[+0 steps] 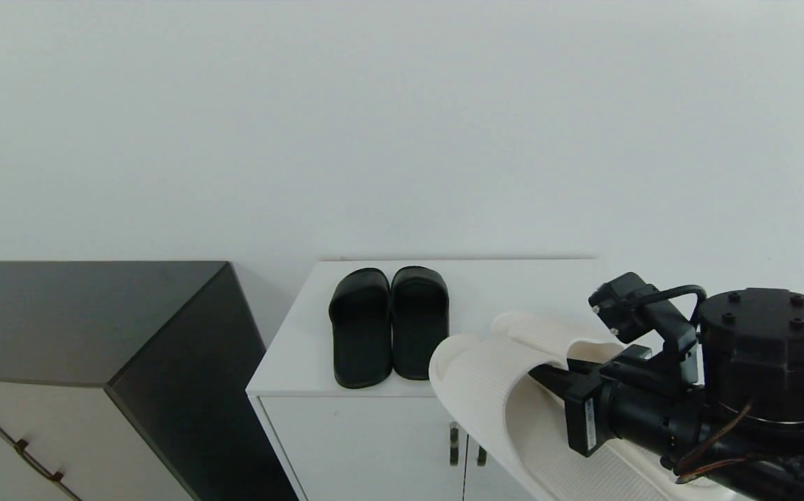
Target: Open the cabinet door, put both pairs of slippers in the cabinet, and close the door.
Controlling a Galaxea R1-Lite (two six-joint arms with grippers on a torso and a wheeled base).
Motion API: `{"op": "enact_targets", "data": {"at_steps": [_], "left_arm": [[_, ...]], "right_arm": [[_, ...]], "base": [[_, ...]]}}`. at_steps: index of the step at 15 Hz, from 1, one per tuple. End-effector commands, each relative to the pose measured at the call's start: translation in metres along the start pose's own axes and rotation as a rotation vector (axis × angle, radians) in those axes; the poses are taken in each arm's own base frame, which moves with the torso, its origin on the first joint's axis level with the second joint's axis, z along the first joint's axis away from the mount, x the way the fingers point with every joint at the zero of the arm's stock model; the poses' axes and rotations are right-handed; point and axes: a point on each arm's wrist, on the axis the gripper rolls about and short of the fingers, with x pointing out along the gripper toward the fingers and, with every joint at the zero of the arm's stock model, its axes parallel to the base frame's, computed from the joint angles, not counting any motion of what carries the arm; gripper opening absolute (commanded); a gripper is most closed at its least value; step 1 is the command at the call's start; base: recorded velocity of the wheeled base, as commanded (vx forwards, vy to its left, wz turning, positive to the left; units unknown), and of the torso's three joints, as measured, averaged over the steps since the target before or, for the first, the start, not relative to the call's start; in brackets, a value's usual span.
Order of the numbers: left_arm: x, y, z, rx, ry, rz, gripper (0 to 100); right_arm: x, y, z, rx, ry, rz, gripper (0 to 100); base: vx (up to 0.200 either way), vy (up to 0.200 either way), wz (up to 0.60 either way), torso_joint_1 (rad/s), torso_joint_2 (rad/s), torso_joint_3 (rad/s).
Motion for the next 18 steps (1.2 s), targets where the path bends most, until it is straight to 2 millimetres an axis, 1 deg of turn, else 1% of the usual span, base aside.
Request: {"op": "enact_targets", "data": {"at_steps": [1,2,7,11,18], "left_arm": [[0.0,0.0,0.0,-0.001,0.001,0.0,0],[0.0,0.0,0.0,-0.001,0.001,0.0,0],[0.0,0.0,0.0,-0.001,0.001,0.002,0],[0.0,0.0,0.0,-0.001,0.001,0.002,0],[0.0,0.0,0.0,-0.001,0.001,0.0,0]], "right_arm": [[-0.013,0.0,0.006,0.006,-0.037,0.014,0],[-0.013,0.002,0.005,0.005,-0.035,0.021,0],[-0.013,0.002,0.004,0.004,-0.032,0.021,0],[-0.01,0.001,-0.003,-0.003,-0.008,0.011,0],[-0.01,0.001,-0.006,-0.006,0.006,0.014,0]], "base": [[0.0,0.0,0.0,0.0,0.0,0.0],[0.0,0.0,0.0,0.0,0.0,0.0],[-0.2,0.0,0.0,0.002,0.0,0.0],[-0.2,0.0,0.0,-0.005,0.0,0.001],[0.0,0.0,0.0,0.0,0.0,0.0]]}}
